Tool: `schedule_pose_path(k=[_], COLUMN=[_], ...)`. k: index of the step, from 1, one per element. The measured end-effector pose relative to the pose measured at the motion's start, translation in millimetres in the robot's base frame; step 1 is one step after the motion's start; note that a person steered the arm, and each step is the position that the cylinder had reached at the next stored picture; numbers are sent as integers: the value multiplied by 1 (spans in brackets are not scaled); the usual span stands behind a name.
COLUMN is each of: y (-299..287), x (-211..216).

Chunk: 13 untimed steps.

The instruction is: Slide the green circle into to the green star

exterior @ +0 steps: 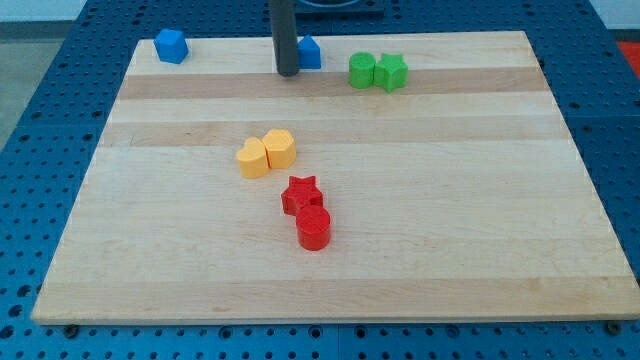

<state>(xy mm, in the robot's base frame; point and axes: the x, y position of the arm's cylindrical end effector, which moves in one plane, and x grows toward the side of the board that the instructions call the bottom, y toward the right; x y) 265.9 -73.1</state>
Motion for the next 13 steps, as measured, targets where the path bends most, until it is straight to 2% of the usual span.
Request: schedule_pose_path(k=[1, 2, 3, 4, 5, 6, 7, 11, 12, 13], y=[-8, 21, 68, 140, 220, 234, 228, 121, 106, 106], x=[4, 24, 70, 108, 92, 27, -8, -12, 3, 39])
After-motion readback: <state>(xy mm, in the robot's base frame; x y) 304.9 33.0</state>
